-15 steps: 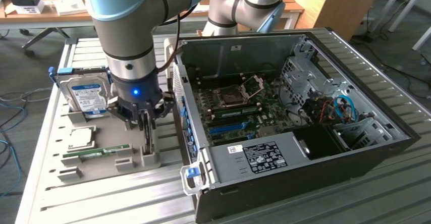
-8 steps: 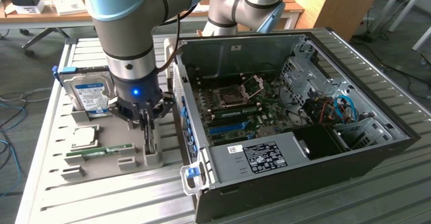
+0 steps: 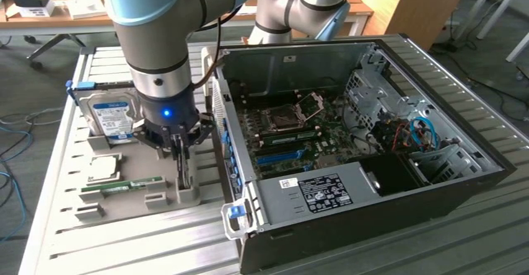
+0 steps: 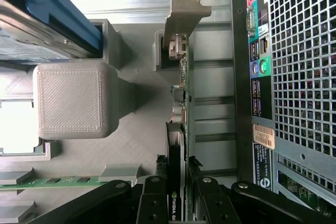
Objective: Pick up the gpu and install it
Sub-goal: 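Pick up the gpu and move the gpu toward the slot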
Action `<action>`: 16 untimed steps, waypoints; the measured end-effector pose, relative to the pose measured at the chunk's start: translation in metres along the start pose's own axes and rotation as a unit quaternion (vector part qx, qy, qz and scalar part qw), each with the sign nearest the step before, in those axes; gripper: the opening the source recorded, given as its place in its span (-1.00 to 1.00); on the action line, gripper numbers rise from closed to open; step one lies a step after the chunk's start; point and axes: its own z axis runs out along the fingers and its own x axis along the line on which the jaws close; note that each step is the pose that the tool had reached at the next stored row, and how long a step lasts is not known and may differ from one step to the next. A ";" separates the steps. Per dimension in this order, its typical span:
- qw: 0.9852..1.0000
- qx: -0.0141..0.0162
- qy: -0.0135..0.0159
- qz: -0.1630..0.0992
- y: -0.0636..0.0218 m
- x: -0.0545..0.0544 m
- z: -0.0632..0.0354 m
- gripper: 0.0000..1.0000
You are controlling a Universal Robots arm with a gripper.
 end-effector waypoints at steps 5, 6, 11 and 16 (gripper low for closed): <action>1.000 0.000 0.000 -0.008 0.0000 0.000 0.0002 -0.47; 1.000 0.000 0.001 -0.010 0.0000 0.000 0.0003 -0.47; 1.000 0.000 0.001 -0.012 0.0000 0.000 0.0003 -0.47; 1.000 0.000 0.000 -0.012 0.0001 0.000 -0.0013 -0.47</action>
